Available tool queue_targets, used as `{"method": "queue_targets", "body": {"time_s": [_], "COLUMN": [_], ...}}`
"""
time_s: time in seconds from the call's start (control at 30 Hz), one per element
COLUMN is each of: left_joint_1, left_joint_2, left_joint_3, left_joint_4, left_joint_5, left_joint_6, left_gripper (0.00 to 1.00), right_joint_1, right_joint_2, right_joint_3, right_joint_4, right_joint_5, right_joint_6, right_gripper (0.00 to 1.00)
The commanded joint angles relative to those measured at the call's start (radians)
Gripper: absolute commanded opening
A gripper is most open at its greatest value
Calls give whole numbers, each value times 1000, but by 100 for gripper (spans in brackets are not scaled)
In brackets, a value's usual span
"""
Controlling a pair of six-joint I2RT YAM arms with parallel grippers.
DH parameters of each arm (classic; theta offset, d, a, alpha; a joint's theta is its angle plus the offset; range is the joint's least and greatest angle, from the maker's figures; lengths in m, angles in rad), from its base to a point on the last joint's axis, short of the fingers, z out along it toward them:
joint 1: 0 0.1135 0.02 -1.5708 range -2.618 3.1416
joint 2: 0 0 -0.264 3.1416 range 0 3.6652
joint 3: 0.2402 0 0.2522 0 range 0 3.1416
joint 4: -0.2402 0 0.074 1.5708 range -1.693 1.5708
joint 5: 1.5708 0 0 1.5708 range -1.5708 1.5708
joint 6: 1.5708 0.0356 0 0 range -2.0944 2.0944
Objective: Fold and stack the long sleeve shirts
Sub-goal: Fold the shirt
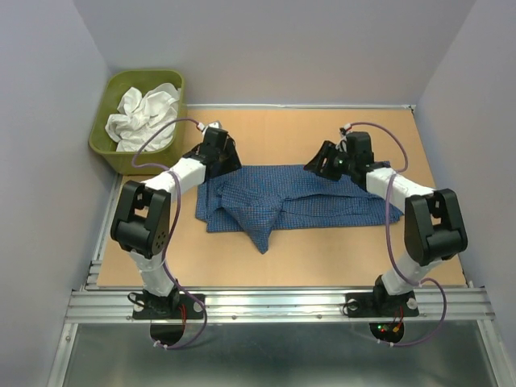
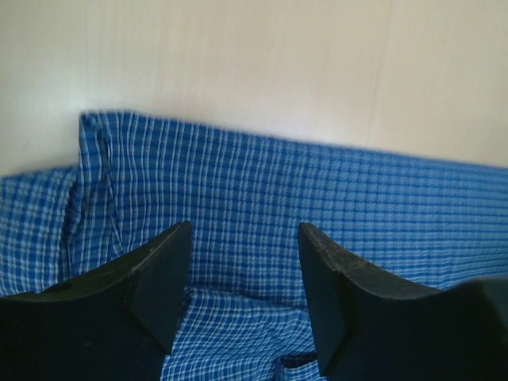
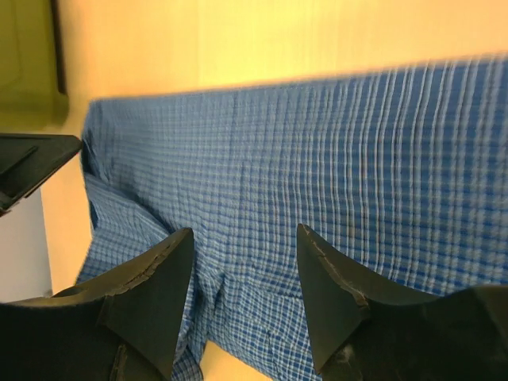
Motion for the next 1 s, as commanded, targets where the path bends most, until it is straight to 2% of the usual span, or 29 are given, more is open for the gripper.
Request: {"method": "queue_targets", "body": {"time_s": [0.0,0.27,0.37,0.5,0.7,0.83,0.97], "left_joint_1": [-6,18,30,37,41,43,43], "left_joint_2": [30,72,81,87,84,64,-8], "left_joint_3": [-79,-124,-136,-147,-150,-148,-128], "left_joint_4": [-4,-4,-5,-4,-4,-8,-27], "left_joint_5": [-10,-27,-32,-30,-22,-13,2], "left_joint_6": [-33,-43,-40,-43,-45,-49,-53], "left_gripper": [65,63,63,63,62,62,65], "right_joint_1": [9,2,-43,-158,-404,-487,-493], "right_joint_2": [38,-44,-83,-113,-153,-172,-244], "right_joint_3": [-108,-273,-316,-351,-388,-409,-402], "right_joint_4": [126,118,87,79,79,76,50], "right_joint_5": [-42,19,50,50,44,116,144], "right_joint_6": [67,10,-9,-4,20,77,68], "right_gripper": [60,60,60,60,59,59,59]}}
